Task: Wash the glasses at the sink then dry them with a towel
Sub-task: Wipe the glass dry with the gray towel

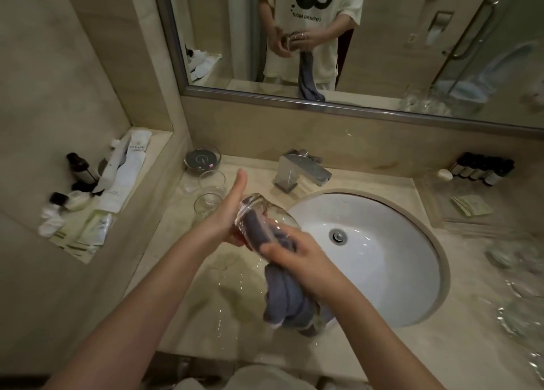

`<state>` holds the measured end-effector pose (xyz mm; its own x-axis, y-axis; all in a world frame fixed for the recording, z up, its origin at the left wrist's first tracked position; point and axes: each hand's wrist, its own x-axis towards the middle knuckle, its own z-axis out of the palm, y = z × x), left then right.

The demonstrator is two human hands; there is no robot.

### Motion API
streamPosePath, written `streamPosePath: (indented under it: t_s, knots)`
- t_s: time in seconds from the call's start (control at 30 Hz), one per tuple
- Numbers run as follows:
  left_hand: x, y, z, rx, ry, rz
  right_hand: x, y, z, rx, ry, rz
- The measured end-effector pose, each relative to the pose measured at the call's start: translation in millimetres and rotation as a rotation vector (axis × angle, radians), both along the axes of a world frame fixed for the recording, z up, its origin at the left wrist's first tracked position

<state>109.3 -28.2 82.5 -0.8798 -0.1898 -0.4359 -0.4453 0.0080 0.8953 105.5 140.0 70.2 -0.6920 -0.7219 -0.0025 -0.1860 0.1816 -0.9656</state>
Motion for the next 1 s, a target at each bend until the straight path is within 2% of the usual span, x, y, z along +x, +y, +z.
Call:
streamPosePath:
  t_s: [0.03,0.07,0.1,0.13,0.23,0.27,0.33,0.4,0.43,0.47,0.57,0.6,0.63,0.67,0.7,0.8,0.83,0.87,0.93,1.0]
  knots:
    - [0,-4,5,-0.035,-0.100,-0.042,1,-6,-5,0.162,0.282,0.031]
    - [0,-7,6,-0.127,-0.107,-0.040,3,-13,-12,0.259,0.467,0.056]
    - [2,-10,4,-0.229,-0.021,-0.007,7,-19,-17,0.276,0.509,0.049]
    - [3,-12,-2,-0.304,0.103,0.052,11,-24,-18,0.204,0.416,0.027]
    - [8,-15,-24,-0.282,0.442,0.247,5,-32,-11,-0.106,-0.272,0.041]
    - [11,-16,-28,-0.240,0.556,0.291,0,-31,-8,-0.155,-0.429,0.083]
    - [15,-22,-35,-0.248,0.779,0.262,-4,-32,-5,-0.219,-0.597,0.148]
    - [16,-29,-37,-0.294,0.897,0.194,-1,-37,-1,-0.221,-0.612,0.157]
    - [15,-33,-36,-0.269,0.878,0.189,1,-41,-2,-0.186,-0.545,0.132]
    - [14,-35,-30,-0.219,0.805,0.214,4,-44,-3,-0.122,-0.391,0.099]
    - [11,-39,-15,-0.123,0.329,0.272,9,-56,-12,0.226,0.312,0.010]
    - [11,-41,-13,-0.087,0.197,0.263,11,-59,-17,0.310,0.456,-0.015]
    - [12,-42,-12,-0.085,0.143,0.255,14,-61,-22,0.315,0.484,-0.024]
    - [14,-41,-14,-0.119,0.168,0.265,18,-63,-25,0.269,0.424,-0.019]
    - [16,-40,-18,-0.171,0.240,0.300,21,-64,-26,0.176,0.279,-0.020]
    - [27,-42,-30,-0.288,0.519,0.391,24,-66,-24,-0.133,-0.351,0.030]
    - [31,-44,-36,-0.283,0.640,0.371,23,-65,-24,-0.204,-0.484,0.051]
    - [34,-46,-41,-0.283,0.741,0.337,23,-65,-24,-0.241,-0.556,0.071]
    - [37,-51,-45,-0.278,0.811,0.281,23,-66,-21,-0.244,-0.568,0.096]
    - [37,-52,-40,-0.200,0.687,0.260,22,-68,-20,-0.177,-0.488,0.068]
